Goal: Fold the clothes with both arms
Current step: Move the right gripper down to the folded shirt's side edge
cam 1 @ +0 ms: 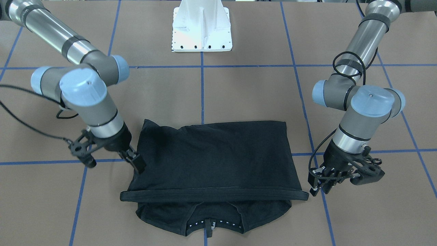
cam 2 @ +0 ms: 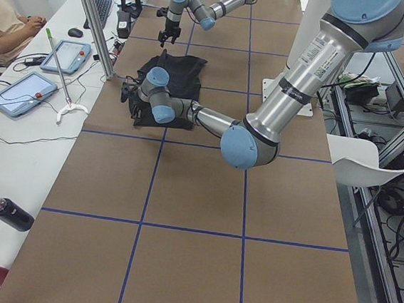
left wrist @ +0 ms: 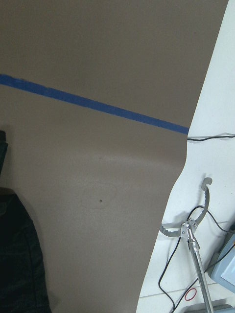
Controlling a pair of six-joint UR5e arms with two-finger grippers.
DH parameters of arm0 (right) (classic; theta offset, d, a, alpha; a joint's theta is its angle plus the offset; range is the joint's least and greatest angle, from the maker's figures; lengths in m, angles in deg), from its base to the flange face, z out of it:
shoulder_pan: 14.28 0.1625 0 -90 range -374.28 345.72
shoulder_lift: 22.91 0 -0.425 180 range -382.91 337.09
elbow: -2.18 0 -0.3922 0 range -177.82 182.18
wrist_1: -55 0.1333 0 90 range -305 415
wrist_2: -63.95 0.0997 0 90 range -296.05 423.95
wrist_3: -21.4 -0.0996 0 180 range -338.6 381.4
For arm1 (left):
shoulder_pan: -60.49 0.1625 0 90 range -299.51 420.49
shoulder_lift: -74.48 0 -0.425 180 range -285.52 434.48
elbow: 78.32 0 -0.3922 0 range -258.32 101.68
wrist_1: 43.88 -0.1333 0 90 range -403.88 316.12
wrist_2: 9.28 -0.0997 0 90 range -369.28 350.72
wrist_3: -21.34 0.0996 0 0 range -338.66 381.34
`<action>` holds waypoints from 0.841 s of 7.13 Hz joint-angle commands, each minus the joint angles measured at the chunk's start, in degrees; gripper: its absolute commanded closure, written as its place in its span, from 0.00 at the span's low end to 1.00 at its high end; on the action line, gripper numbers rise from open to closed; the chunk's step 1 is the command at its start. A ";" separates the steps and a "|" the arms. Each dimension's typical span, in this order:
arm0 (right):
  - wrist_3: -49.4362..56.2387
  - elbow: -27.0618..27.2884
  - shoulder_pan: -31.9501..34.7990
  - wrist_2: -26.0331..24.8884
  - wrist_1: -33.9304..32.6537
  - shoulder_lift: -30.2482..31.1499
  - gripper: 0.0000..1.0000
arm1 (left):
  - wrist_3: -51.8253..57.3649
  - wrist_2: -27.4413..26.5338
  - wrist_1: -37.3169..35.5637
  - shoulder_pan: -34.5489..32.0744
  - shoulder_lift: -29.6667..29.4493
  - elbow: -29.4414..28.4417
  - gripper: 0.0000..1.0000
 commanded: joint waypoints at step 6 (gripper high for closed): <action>-6.04 7.87 -11.27 -10.30 6.55 9.27 0.13 | 0.24 -0.52 -0.35 -0.09 1.69 3.27 0.49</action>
